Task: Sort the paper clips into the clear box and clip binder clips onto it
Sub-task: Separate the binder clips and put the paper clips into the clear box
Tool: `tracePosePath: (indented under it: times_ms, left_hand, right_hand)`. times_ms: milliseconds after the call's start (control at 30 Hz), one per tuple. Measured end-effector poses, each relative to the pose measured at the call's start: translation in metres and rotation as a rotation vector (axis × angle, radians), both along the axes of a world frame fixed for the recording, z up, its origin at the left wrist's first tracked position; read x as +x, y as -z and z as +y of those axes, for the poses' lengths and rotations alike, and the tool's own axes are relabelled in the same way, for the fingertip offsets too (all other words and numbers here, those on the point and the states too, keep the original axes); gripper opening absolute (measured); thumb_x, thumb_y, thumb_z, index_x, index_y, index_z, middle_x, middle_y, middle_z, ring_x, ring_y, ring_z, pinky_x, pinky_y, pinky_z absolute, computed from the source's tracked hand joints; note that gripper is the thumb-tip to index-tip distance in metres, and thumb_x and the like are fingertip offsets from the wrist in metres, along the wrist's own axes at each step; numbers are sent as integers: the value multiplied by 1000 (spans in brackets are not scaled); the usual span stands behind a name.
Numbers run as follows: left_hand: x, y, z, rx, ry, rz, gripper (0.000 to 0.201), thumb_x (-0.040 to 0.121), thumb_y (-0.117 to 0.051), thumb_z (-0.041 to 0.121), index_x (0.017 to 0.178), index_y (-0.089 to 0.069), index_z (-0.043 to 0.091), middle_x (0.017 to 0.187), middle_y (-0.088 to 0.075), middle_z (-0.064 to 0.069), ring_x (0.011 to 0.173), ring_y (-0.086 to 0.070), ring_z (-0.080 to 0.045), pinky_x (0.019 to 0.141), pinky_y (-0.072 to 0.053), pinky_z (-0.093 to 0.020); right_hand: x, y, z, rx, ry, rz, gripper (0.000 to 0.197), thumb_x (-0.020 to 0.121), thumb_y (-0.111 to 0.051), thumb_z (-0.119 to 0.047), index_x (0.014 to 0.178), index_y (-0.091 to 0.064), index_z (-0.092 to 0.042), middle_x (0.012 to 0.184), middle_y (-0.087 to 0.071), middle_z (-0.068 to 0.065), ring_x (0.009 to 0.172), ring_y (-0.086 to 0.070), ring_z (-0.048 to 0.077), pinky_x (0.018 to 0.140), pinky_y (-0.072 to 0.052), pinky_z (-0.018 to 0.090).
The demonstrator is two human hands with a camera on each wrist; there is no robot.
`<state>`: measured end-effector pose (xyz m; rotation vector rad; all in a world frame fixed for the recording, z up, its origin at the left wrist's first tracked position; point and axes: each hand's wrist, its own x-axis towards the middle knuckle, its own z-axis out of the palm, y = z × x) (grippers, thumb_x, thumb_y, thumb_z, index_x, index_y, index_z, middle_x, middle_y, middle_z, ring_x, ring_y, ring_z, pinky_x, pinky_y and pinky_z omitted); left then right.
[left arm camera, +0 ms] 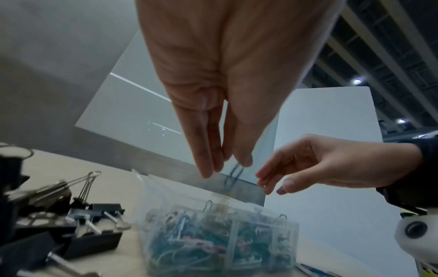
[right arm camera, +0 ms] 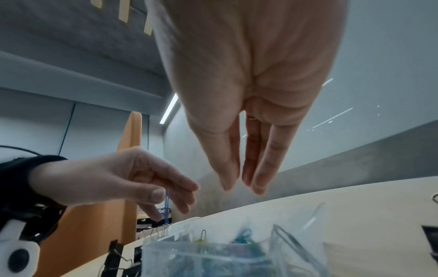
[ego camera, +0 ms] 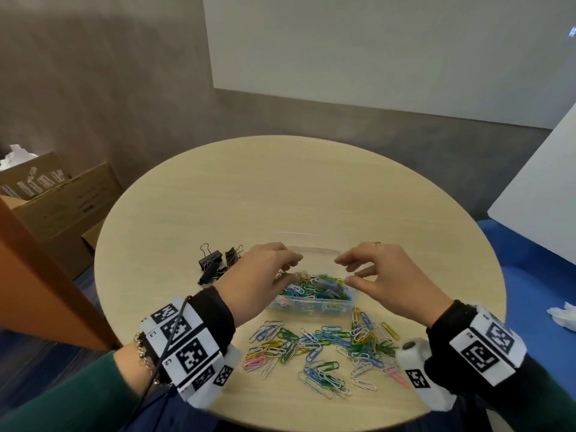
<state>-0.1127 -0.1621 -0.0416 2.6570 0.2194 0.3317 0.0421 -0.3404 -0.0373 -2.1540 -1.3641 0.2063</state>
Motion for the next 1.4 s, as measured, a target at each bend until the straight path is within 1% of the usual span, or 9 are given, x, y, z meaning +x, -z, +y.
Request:
tracePosePath:
  times_ms: [133,300,433,633,767,967,1067,1200,1400]
  left_hand:
    - [-1,3,1,42,21,114,38,94,-56,27,132,-54,20,119,-60,2,107,-57,-14,91,-50,-31]
    - [-9,-9,-1,152,57,210,26,92,-59,29,118,-60,24,111,-61,6,91,-60,-11,83,-49,-28]
    - [-28,-6,-3,178,94,342,36,90,-61,34,125,-53,26,120,-54,9,96,-59,-7,84,-45,-22]
    - [-41,14,-11,190,94,427,43,93,-57,30,134,-45,28,130,-46,10,107,-55,-12,88,-45,-28]
    - [-40,19,-16,220,100,431,45,92,-58,28,134,-43,28,130,-44,9,110,-53,-13,80,-38,-21]
    - [-39,24,-14,151,130,454,51,85,-67,26,132,-46,28,129,-41,8,109,-50,-12,84,-41,-22]
    - [-33,26,-16,107,157,425,47,86,-67,22,130,-49,26,126,-43,6,106,-51,-11,83,-37,-16]
    - [-30,25,-17,47,158,373,45,89,-64,22,131,-48,27,125,-43,9,106,-51,-7,83,-37,-13]
    - [-60,16,5,59,115,483,43,83,-70,27,118,-45,32,106,-48,15,83,-58,-5,72,-45,-18]
  right_hand:
    - [5,-3,-8,-31,11,-39,27,84,-70,-14,109,-68,-23,95,-66,-9,84,-64,2,72,-52,13]
    - [11,-8,-31,-441,7,-24,37,81,-73,-29,116,-61,-28,95,-61,-12,80,-64,4,72,-51,19]
    - [13,8,-47,-624,52,-9,59,78,-73,-36,131,-48,-28,108,-53,-10,88,-59,5,75,-46,17]
    - [7,16,-34,-383,102,-67,45,83,-69,-37,123,-55,-22,107,-57,-10,85,-59,3,73,-43,17]
    - [8,22,-19,-302,174,44,22,82,-72,-31,95,-58,-20,94,-64,-7,80,-63,7,70,-49,23]
    - [2,18,-10,-156,146,35,17,77,-71,-11,76,-57,-21,73,-65,-2,66,-60,11,67,-53,30]
    - [0,11,-8,-10,110,60,11,80,-72,-17,80,-62,-22,79,-67,-8,69,-63,5,64,-50,17]
    - [-3,2,-16,90,49,126,15,82,-72,-19,96,-66,-23,96,-67,-13,85,-66,2,71,-53,14]
    - [11,13,-65,-585,104,10,43,74,-76,-40,110,-53,-32,106,-53,-10,83,-56,0,70,-45,19]
